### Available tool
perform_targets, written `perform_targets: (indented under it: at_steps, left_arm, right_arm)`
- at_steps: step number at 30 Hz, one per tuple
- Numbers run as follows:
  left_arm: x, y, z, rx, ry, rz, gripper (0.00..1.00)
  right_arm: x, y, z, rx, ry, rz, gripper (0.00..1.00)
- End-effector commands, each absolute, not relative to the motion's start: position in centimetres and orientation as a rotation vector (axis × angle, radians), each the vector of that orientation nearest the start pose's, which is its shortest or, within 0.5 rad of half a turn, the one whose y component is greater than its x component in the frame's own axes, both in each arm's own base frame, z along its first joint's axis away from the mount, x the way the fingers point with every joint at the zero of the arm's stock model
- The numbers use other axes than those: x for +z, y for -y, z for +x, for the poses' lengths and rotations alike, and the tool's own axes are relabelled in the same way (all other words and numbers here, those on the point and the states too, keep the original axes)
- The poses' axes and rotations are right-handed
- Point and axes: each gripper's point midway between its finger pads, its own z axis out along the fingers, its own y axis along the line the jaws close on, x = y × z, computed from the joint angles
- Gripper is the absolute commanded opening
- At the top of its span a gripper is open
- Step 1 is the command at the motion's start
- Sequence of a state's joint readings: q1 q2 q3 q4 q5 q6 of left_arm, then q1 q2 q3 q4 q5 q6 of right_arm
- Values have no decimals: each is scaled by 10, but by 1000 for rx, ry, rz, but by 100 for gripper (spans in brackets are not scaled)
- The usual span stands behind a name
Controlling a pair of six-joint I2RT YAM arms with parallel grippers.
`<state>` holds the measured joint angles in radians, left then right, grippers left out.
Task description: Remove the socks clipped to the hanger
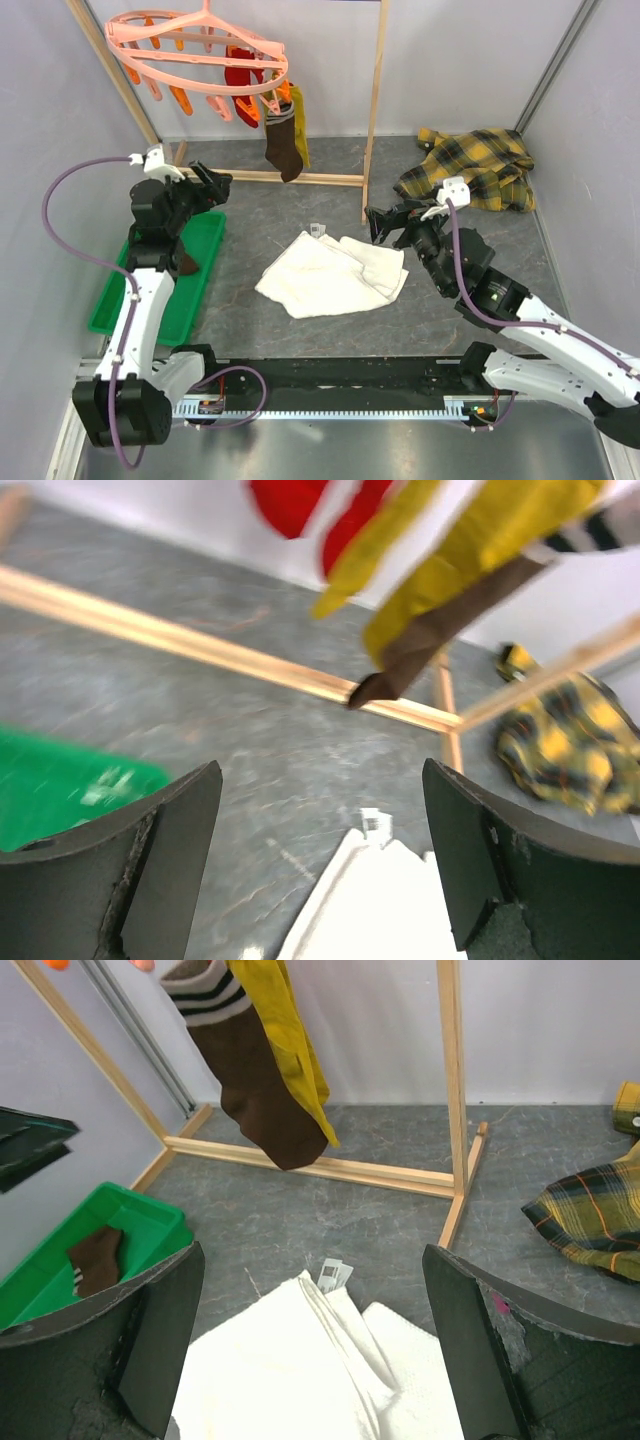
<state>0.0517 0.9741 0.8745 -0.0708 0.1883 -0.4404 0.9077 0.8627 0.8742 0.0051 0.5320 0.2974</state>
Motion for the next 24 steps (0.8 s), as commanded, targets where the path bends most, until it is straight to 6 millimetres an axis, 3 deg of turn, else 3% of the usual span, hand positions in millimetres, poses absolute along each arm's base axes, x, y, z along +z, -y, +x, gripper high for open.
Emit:
perform_targets:
  at_steps: [1, 3, 4, 6, 7, 9, 10, 12, 14, 16, 17, 24]
  left_arm:
    - [321, 67, 382, -525, -1600, -15, 88]
    - [317, 65, 393, -522, -1593, -33, 87]
    - [304, 67, 400, -543, -1612, -54, 87]
    - [306, 83, 406, -593, -1566, -17, 87]
    - [293, 89, 411, -615, -1588, -15, 87]
    - [287, 97, 421, -628, -1587, 14, 88]
    - [274, 103, 431, -638, -1620, 35, 88]
    - [275, 109, 443, -655, -1618, 61, 88]
    - [258, 118, 455, -683, -1650, 81, 87]
    - [259, 125, 466, -692, -1638, 101, 87]
    - [244, 127, 474, -697, -1670, 97, 87]
    - [230, 151, 509, -798, -1697, 129, 81]
  right_arm:
    - [352, -200, 252, 585, -1545, -34, 98]
    - [355, -198, 251, 589, -1530, -32, 98]
    - [359, -198, 250, 598, -1520, -34, 98]
    - [366, -200, 248, 614, -1507, -39, 98]
    - [367, -203, 247, 630, -1503, -59, 98]
    - [373, -205, 246, 639, -1494, -66, 98]
    - [372, -206, 247, 637, -1498, -69, 98]
    - [373, -208, 247, 637, -1500, -76, 98]
    - [370, -212, 248, 638, -1510, -92, 98]
    - [368, -216, 249, 640, -1519, -105, 98]
    - [368, -218, 250, 642, -1521, -113, 98]
    - [364, -229, 261, 595, -1534, -147, 98]
